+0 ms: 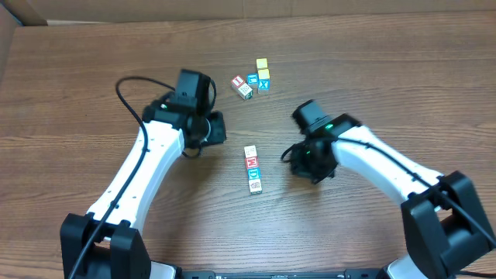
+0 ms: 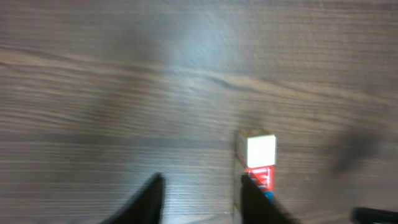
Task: Flip 4 blocks
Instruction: 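Open both grippers and lift them away from the block column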
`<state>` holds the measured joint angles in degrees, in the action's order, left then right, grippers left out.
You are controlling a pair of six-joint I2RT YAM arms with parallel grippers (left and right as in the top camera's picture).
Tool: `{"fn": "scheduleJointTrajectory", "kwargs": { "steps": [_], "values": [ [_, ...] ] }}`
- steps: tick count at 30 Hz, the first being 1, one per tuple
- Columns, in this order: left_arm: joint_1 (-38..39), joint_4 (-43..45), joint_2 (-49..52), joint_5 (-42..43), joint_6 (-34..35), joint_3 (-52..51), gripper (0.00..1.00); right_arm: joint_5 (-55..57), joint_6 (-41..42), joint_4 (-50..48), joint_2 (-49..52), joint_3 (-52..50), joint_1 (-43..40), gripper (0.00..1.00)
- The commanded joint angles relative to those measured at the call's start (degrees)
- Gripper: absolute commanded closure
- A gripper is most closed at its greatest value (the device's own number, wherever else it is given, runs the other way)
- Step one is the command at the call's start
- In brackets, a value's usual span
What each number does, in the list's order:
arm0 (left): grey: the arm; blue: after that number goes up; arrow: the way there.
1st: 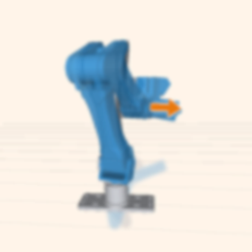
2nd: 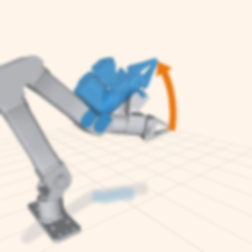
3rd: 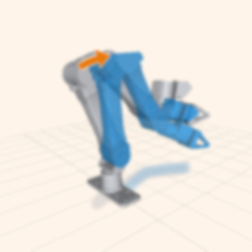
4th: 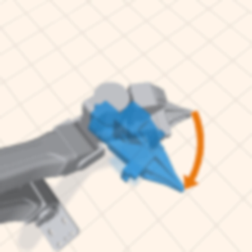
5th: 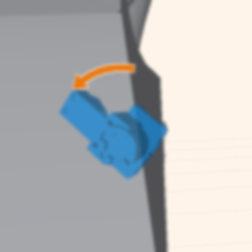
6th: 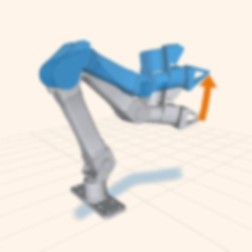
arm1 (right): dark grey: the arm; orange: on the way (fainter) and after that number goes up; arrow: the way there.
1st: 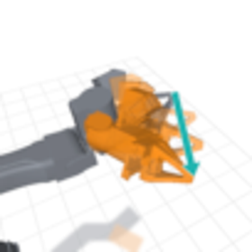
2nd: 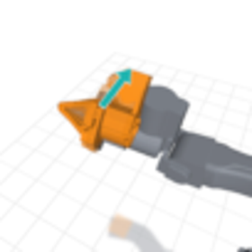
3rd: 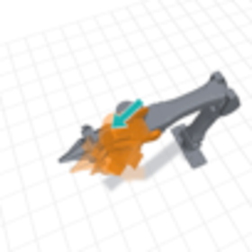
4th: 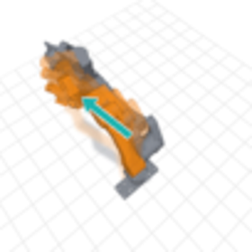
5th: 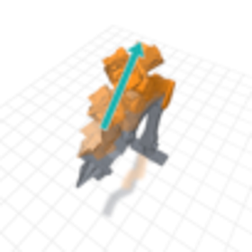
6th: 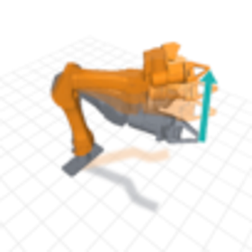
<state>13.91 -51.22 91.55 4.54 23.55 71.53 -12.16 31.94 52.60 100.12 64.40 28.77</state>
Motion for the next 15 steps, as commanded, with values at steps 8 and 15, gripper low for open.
{"fn": "scheduleJointTrajectory", "kwargs": {
  "steps": [8,15],
  "values": [
    [-3.52,-4.50,-0.07,-7.93,0.94,4.74,0.00,10.01,-8.24,-6.51,-1.33,1.77,-18.05,0.42],
    [-5.46,-4.44,-0.07,-8.15,0.98,4.74,0.00,9.99,-8.20,-6.73,-1.33,1.77,-23.26,0.00]
  ]
}}
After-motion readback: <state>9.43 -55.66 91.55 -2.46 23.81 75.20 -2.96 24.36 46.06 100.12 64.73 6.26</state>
